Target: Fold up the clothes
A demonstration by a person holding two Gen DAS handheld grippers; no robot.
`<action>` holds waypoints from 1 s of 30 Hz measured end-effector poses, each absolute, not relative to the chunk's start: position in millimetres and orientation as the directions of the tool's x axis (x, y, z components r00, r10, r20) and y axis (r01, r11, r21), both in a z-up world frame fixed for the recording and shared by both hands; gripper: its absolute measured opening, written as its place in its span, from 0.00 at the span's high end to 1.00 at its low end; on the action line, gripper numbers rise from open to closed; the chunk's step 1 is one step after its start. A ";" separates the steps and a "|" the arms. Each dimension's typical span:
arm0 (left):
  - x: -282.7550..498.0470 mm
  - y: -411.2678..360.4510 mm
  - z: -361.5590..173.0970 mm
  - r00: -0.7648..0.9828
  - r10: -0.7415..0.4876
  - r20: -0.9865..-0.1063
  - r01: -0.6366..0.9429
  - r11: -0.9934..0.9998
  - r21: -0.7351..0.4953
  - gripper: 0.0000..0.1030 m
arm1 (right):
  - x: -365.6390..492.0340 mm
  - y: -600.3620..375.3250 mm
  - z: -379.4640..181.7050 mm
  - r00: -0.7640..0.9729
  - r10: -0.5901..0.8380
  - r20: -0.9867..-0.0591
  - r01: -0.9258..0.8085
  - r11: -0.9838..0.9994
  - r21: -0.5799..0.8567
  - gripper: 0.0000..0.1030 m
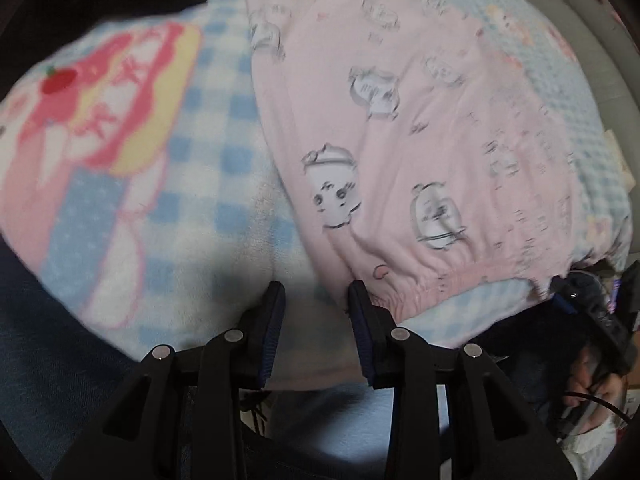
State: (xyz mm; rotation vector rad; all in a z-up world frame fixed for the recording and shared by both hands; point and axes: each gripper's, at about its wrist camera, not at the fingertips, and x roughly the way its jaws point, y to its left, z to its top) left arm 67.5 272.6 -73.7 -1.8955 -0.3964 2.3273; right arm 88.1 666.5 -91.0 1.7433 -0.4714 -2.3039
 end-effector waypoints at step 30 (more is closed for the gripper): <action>65.7 330.8 -86.1 -0.217 0.489 -0.845 -0.123 -0.872 -0.473 0.62 | 72.2 626.7 -26.1 -0.312 -0.359 -0.880 0.189 -0.931 0.312 0.89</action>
